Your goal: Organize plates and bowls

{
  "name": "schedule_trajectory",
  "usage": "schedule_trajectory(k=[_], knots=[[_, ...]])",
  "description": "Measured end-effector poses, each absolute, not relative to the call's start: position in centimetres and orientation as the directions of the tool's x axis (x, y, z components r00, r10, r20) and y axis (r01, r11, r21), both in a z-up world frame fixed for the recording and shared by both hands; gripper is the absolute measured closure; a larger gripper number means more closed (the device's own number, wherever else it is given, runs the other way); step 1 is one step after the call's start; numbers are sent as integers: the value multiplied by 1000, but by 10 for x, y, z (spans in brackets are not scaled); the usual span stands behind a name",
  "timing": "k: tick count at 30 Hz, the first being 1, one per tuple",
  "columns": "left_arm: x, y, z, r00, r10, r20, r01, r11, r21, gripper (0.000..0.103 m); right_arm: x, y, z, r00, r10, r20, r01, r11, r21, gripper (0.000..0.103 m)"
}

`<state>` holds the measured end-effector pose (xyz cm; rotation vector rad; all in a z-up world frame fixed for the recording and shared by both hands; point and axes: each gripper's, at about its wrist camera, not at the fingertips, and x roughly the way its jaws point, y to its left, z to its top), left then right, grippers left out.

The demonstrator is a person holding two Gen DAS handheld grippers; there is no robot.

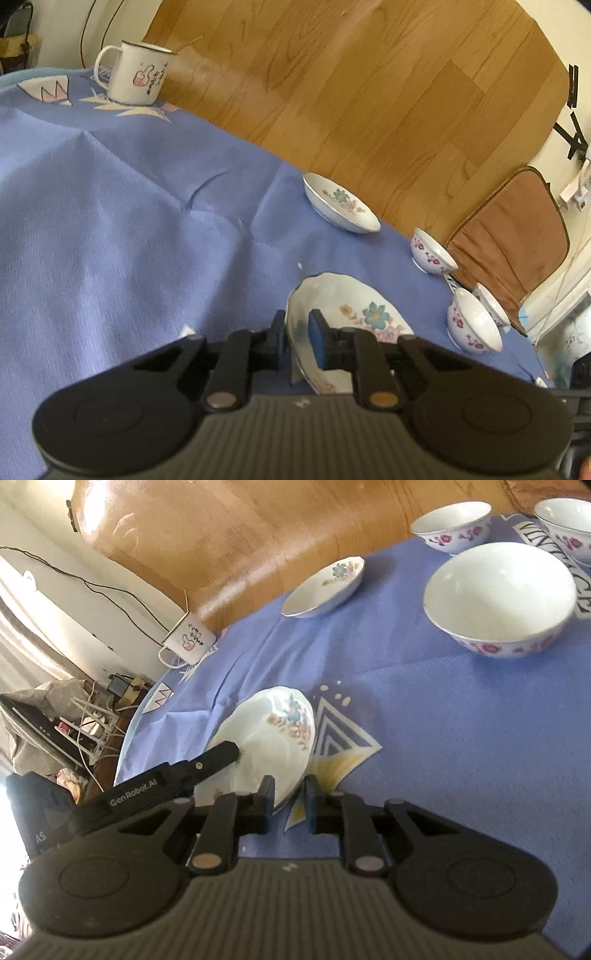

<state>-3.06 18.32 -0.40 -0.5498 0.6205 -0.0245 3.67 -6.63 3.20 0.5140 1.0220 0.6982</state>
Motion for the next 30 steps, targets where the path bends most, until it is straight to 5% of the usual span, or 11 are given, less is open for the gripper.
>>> schedule_trajectory(k=[8,18,30], knots=[[-40,108,22,811,-262,-523,5,897,-442,90,1,-132,47,510,645,-569,-277,750,600,87],[3,-65,40,693,-467,-549,321,882,-346,88,-54,-284,55,764,387,-516,-33,822,569,87],[46,-177,23,598,-514,-614,413,855,-314,86,-55,-351,37,815,197,-545,156,831,534,87]])
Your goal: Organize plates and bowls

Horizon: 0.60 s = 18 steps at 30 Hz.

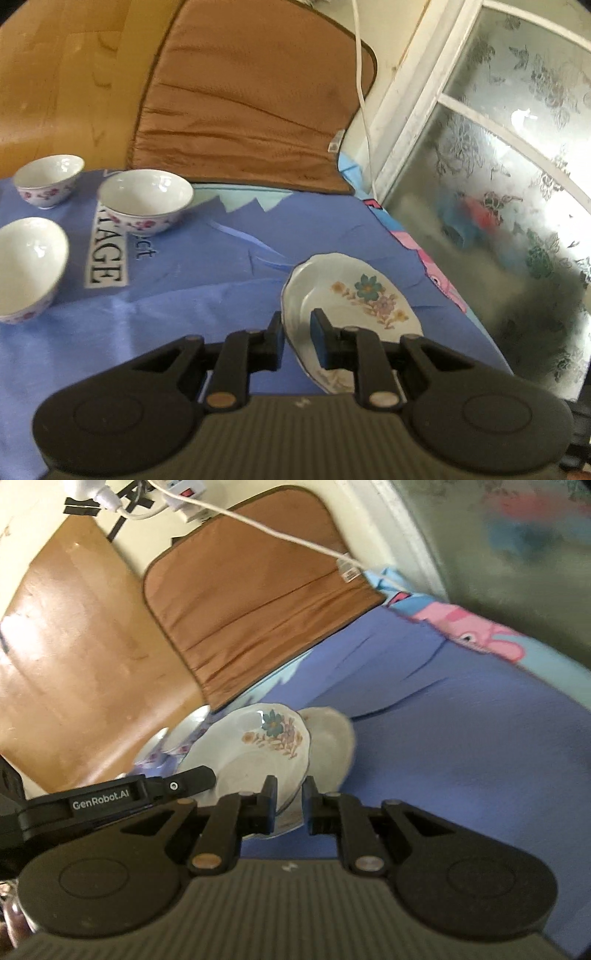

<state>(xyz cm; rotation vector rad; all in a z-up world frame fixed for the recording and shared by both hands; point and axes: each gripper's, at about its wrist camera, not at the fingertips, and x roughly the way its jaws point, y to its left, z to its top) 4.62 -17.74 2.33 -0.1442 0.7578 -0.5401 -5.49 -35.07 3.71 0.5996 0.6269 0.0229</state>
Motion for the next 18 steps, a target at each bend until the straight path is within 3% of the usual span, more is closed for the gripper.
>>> schedule_trajectory(k=[8,10,12,18], knots=[[52,-194,15,591,-483,-646,417,868,-268,83,-55,-347,40,853,35,-520,188,910,369,83],[47,-194,18,602,-484,-635,431,866,-252,78,-55,-345,40,861,-7,-509,208,918,338,77],[42,-190,24,617,-484,-621,437,866,-241,71,-56,-345,41,864,-70,-498,250,918,307,53],[20,-142,46,674,-496,-547,434,865,-250,68,-65,-337,55,900,-70,-429,237,906,350,57]])
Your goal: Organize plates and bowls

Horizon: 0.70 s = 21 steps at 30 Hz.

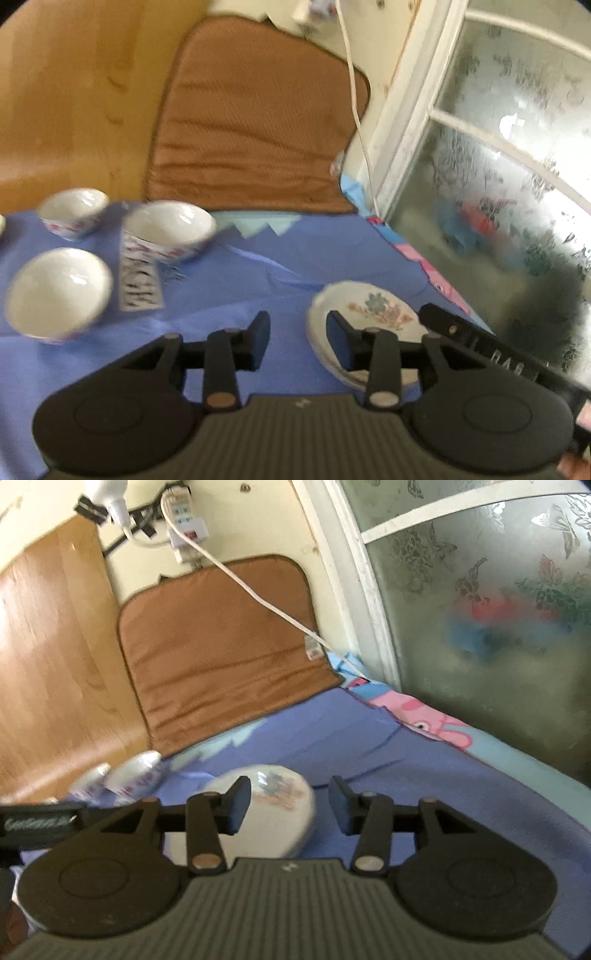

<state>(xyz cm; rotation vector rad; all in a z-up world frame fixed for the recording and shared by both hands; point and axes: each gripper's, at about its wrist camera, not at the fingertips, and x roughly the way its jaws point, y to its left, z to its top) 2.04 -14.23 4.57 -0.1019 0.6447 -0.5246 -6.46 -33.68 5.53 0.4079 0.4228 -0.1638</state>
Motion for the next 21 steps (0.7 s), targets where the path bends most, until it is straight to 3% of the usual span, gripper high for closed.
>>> schedule_trajectory(k=[4,8,13,16,18,21], knots=[[4,-84,52,745,-451,-492,384,892,-236,67,-59,-309,69,916,47,-399,113,922,369,64],[-2,-10,46,825,-299,-480,223,952,-209,65,-34,-265,74,854,277,-441,-63,895,441,77],[4,84,28,866,-36,-498,-41,989,-142,65,10,-186,77,701,515,-492,-224,815,534,78],[7,132,19,865,120,-488,-182,980,-82,65,40,-131,80,625,576,-527,-260,790,555,76],[8,161,14,856,164,-491,-255,959,-125,65,65,-97,80,603,576,-552,-244,792,559,75],[8,191,10,855,122,-504,-291,917,-272,65,108,-61,71,571,564,-597,-179,795,580,75]])
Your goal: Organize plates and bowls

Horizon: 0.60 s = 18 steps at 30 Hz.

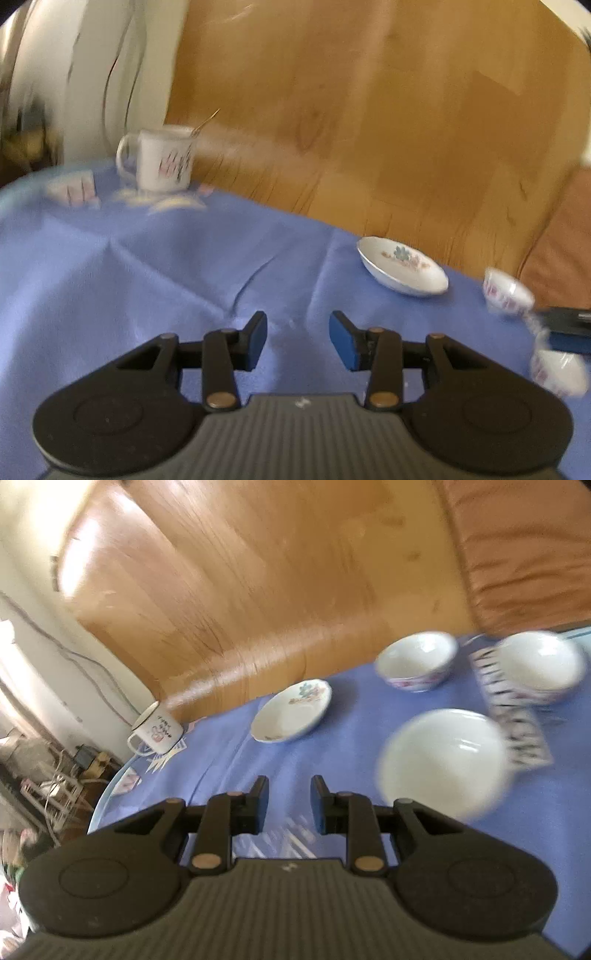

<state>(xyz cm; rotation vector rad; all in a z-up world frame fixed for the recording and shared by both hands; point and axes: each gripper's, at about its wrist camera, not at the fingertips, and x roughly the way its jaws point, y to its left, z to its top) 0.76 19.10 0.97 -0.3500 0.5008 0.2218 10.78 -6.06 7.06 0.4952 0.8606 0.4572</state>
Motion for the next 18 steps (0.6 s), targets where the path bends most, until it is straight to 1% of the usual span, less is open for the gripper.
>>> schedule_trajectory(k=[3,7,9,13,14,16,17,18], knots=[[7,203,10,858,117,-500,-313,891,-329,65,149,-36,57,547,543,-637,-83,793,604,74],[9,215,5,844,93,-528,-340,854,-393,65,188,-15,42,539,470,-699,-2,830,557,73],[10,221,3,839,88,-537,-352,840,-412,65,203,-8,35,534,437,-724,38,843,537,73],[6,223,2,835,93,-542,-362,835,-415,65,220,-3,21,514,424,-745,78,843,533,73],[6,223,2,835,98,-542,-365,835,-411,65,220,-1,22,525,414,-744,77,847,526,74],[7,225,1,834,104,-541,-370,833,-411,65,219,3,25,518,393,-760,54,872,487,85],[7,226,1,834,109,-541,-375,831,-411,65,218,4,25,510,407,-758,36,870,492,90],[6,226,1,833,116,-541,-382,828,-410,65,213,1,25,498,429,-754,26,861,507,91]])
